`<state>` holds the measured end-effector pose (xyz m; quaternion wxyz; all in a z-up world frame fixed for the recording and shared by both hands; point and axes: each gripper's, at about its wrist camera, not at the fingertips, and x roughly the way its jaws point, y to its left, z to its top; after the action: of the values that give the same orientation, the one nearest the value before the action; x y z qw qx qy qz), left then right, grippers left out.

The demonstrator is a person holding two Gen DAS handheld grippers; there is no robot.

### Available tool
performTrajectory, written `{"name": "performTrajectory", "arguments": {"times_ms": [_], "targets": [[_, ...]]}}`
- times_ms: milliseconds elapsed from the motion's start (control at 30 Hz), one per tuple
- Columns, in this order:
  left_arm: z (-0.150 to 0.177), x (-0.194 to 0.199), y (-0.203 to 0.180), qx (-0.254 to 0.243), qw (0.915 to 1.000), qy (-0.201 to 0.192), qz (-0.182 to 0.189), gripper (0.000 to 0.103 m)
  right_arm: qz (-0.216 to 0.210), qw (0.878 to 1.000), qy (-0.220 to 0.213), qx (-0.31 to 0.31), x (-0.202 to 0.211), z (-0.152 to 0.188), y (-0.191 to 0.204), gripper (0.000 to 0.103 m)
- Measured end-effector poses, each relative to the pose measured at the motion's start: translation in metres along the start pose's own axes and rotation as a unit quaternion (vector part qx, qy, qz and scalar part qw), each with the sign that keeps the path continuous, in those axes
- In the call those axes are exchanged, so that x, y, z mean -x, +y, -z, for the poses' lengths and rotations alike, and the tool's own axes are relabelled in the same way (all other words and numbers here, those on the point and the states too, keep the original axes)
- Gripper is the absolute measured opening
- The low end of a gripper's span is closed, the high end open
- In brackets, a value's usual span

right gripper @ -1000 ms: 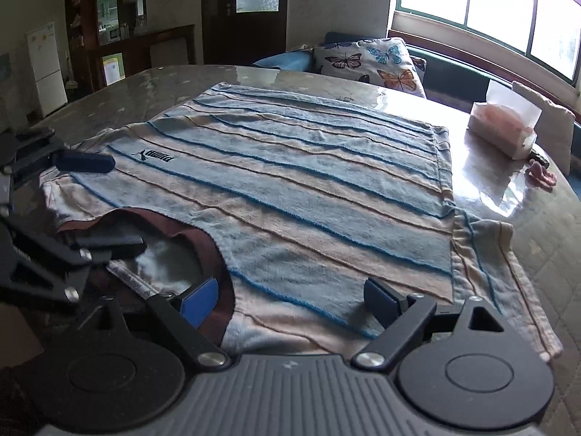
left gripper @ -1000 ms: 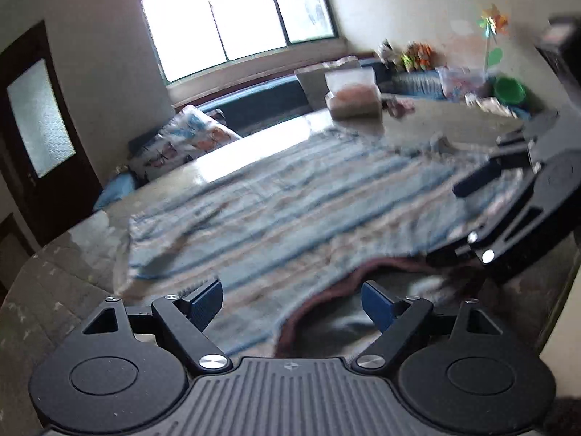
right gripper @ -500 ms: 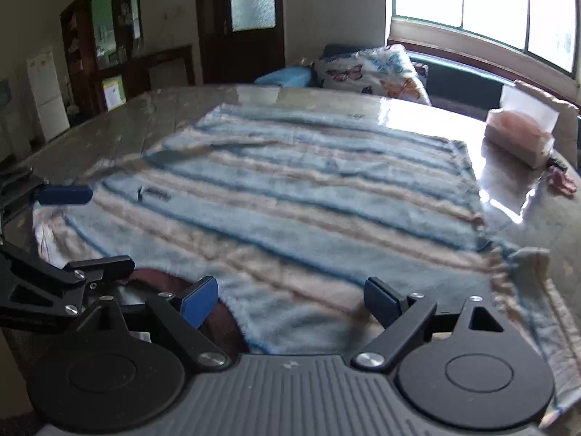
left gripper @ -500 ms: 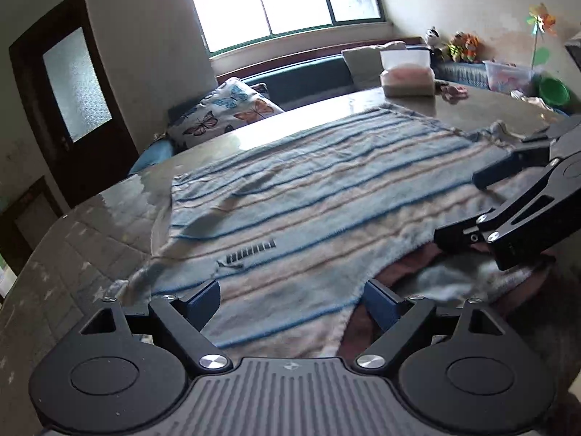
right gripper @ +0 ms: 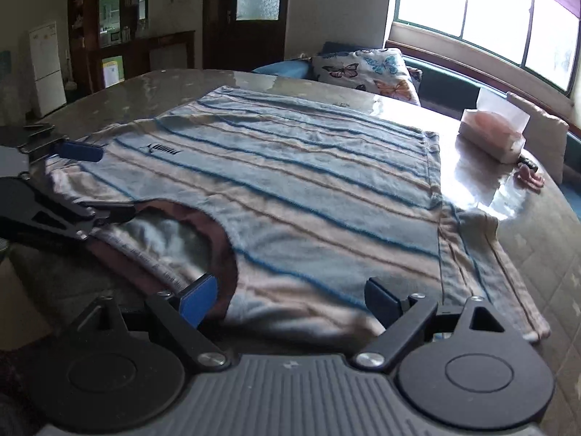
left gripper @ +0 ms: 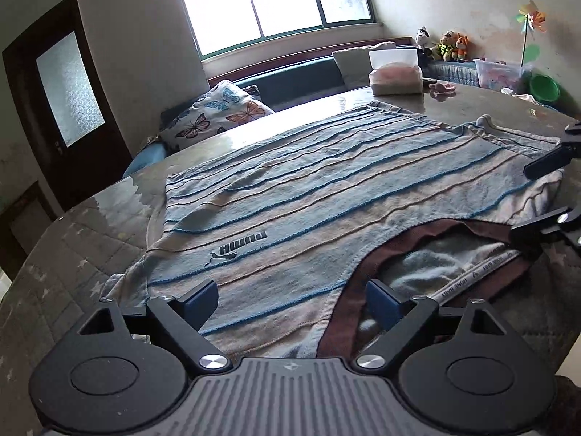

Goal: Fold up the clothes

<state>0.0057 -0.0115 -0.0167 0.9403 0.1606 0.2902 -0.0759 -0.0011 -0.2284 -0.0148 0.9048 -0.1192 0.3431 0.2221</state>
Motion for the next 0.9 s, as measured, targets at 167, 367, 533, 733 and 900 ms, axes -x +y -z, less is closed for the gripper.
{"name": "performTrajectory", "arguments": {"times_ms": [167,367,533,733,900], "targets": [[0.002,0.003,0.001,0.001,1.0000,0.001,0.000,0.091,0.011,1.000,-0.020,-0.004,0.008,-0.002,-0.002,0.090],[-0.001,0.007,-0.001,-0.005,1.0000,0.005,0.001,0.091,0.018,1.000,-0.016,-0.005,0.004,0.007,-0.003,0.090],[-0.013,0.012,-0.007,-0.003,0.9998,-0.010,0.016,0.092,0.017,0.999,-0.024,-0.011,0.012,0.009,-0.004,0.090],[-0.034,0.007,-0.026,-0.012,0.9991,-0.028,0.030,0.094,0.019,0.999,-0.029,-0.032,0.021,0.013,-0.013,0.090],[-0.046,-0.001,-0.045,-0.023,0.9984,-0.032,0.042,0.094,0.067,0.994,-0.043,-0.074,0.034,0.017,-0.047,0.090]]}}
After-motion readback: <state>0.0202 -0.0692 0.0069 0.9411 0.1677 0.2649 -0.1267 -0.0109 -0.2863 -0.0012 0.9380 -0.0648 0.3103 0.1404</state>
